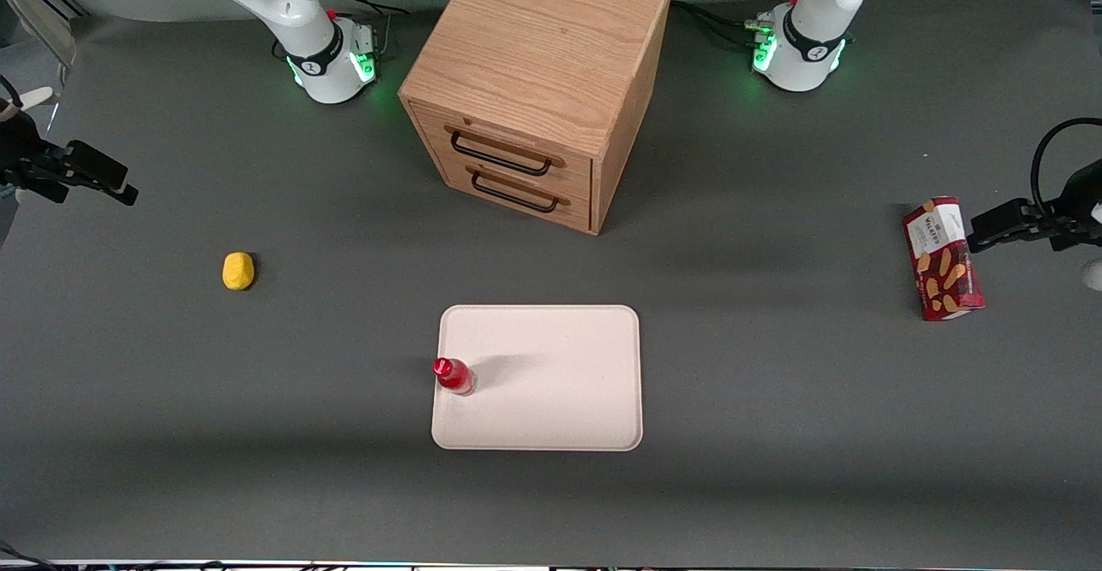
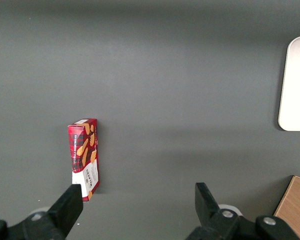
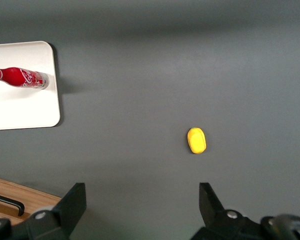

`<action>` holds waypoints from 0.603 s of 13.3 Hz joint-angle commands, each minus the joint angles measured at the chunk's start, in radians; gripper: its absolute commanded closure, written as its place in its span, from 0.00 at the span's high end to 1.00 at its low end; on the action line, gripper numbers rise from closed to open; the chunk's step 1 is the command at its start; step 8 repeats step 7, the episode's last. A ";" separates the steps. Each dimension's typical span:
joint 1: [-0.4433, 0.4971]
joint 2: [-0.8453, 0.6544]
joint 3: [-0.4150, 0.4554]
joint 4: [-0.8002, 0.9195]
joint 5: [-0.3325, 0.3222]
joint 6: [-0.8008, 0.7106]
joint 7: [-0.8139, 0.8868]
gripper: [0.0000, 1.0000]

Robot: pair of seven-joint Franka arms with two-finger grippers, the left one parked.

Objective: Place coke bottle on tray

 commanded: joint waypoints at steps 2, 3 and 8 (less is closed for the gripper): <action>0.021 0.017 -0.005 0.031 -0.010 -0.021 -0.021 1.00; 0.021 0.016 -0.004 0.027 -0.010 -0.021 -0.021 1.00; 0.015 0.016 -0.002 0.027 -0.008 -0.027 -0.021 1.00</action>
